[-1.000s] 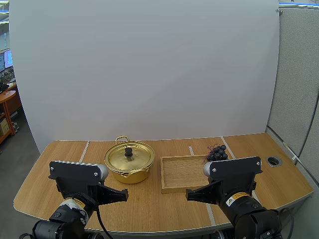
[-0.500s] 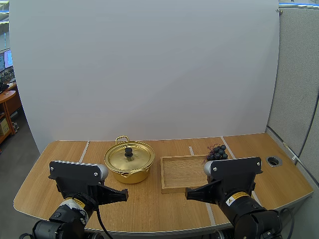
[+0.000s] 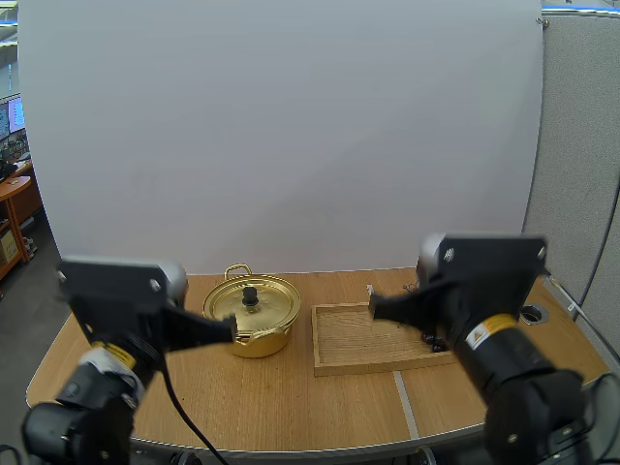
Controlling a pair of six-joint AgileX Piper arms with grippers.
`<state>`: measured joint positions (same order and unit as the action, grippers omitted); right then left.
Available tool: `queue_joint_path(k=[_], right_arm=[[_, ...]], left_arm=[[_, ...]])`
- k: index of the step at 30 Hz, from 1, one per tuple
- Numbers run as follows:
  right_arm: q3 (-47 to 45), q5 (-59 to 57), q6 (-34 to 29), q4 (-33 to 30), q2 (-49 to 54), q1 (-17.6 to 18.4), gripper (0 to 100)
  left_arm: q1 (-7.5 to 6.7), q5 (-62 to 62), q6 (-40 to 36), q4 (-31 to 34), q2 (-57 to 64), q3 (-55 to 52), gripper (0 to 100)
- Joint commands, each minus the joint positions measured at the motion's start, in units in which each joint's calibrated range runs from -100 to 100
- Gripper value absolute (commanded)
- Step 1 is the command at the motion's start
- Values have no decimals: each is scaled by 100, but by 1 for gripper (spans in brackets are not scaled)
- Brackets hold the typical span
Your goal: Open the pot, put the grape inside, and close it
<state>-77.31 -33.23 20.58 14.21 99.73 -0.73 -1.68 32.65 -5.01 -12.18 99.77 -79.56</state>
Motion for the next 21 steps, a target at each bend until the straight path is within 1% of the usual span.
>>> queue_joint_path(k=[1,5,11,13,14,17,21], right_arm=[[720,-722,-13,11,27,-19,0],[1612,-1786,-13,11,27,-19,0],[2722,-3342,-13,11,27,-19,0],[2989,-3745,-13,1,27,-19,0],[3124,-4019,-13,-20,27,-19,0],[3396,-4538,-13,-32,27,-19,0],[3493,-4793,-13,-97,27,-19,0]], left_arm=[[5,-75,-37,44,23,658,0],[5,-75,-37,94,23,1357,0],[5,3,180,465,23,2170,0],[5,482,180,476,23,2417,0],[5,989,180,476,23,2523,0],[5,1860,180,476,23,2804,0],[5,2343,252,476,23,2915,0]])
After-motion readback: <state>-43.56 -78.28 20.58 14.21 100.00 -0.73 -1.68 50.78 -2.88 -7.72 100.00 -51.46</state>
